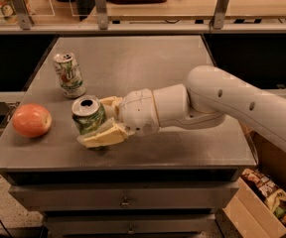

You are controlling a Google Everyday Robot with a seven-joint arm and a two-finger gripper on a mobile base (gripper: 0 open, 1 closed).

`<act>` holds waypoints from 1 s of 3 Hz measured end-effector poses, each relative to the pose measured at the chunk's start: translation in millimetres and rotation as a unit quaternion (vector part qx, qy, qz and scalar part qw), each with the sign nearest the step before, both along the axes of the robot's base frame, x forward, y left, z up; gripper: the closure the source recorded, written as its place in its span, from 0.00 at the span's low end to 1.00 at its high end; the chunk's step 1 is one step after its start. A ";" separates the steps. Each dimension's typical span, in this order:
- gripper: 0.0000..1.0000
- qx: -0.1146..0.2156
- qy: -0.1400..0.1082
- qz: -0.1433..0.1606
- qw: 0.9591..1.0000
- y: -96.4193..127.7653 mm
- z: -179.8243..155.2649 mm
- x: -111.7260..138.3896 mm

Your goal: Pick green can

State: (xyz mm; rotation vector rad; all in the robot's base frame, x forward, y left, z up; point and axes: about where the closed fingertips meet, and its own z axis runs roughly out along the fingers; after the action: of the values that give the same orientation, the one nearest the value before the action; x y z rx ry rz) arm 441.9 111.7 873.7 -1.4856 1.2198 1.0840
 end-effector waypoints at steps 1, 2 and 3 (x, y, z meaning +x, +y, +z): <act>1.00 0.009 -0.007 -0.011 1.000 -13.5 20.5 10.2; 1.00 0.014 -0.022 -0.019 0.999 -23.8 42.4 21.5; 1.00 0.017 -0.049 -0.023 0.998 -33.8 75.0 37.4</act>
Offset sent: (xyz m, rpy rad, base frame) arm 0.0391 -0.0420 0.0691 0.0417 -0.0813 -0.0689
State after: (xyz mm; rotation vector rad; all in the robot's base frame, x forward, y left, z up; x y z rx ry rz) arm 479.3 77.9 948.7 -1.4618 1.1558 0.9849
